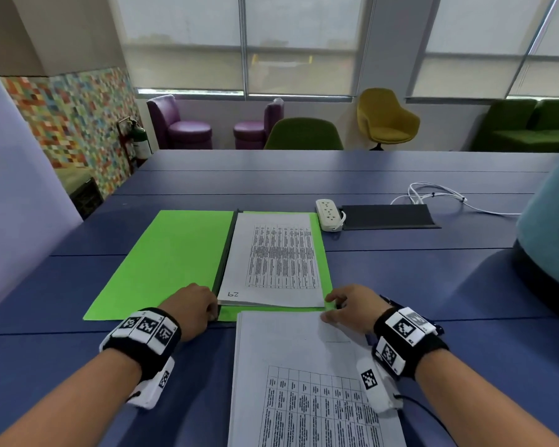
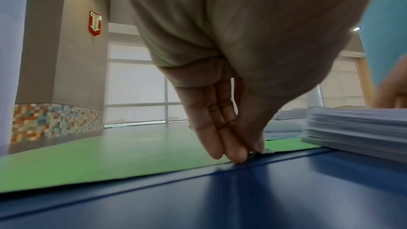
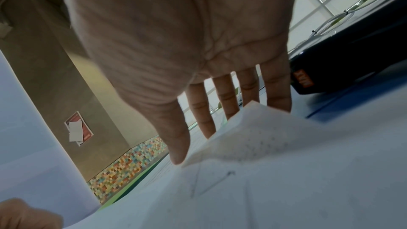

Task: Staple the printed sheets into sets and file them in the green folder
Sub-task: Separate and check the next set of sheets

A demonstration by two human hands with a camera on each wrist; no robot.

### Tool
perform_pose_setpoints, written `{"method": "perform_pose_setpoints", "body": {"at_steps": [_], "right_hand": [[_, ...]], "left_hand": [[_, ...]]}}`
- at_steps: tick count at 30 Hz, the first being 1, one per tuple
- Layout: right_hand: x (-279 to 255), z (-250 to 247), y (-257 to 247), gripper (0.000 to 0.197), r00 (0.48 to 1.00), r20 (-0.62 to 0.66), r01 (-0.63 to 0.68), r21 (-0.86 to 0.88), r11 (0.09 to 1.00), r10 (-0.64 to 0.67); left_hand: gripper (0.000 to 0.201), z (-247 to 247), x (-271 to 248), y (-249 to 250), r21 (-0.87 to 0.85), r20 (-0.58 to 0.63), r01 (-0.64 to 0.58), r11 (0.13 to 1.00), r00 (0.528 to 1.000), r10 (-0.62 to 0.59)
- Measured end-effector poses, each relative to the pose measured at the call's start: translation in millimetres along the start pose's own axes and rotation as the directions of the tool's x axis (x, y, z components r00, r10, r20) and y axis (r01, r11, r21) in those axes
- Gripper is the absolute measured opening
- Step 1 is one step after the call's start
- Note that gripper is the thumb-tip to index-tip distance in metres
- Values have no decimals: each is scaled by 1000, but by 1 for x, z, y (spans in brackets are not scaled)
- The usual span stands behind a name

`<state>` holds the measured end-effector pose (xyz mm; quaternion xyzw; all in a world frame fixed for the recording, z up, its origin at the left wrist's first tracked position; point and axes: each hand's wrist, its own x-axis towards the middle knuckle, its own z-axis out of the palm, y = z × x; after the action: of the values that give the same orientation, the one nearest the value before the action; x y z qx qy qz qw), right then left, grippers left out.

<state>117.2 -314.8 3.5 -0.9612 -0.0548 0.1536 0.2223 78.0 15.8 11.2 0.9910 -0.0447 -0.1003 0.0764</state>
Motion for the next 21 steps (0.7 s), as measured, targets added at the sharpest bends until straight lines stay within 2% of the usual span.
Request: {"method": "perform_pose_setpoints", "body": {"at_steps": [3,7,10,13,17,21], "right_hand": [[-2,-1,-4,49,1000,12,10,-52,999,-9],[-4,-1,-11,44,998,50,33,-112,993,-28],[-6,-1,-15,49,998,56,27,-139,990,-19],[-9,-1,-14,49,1000,31,7,-116,993,-3],[-14,-2,-12,32,1000,11,9,-67,998,-8],[-15,-1,-13,39,1000,9,-7,-70,998,8]], "left_hand": [[21,4,-8,-3,-17,21,0,1000,1000,1],[21,3,-11,-4,-41,1,23,999,1000,-23],[22,1,-1,3,-54,-31,35,998,999,-37],[22,-2,14,10,-75,-61,42,996,997,-47],[22,-2,25,19,-87,-59,34,996,998,-39],[19,-3,22,25,-93,-38,7,996,999,-11]]}}
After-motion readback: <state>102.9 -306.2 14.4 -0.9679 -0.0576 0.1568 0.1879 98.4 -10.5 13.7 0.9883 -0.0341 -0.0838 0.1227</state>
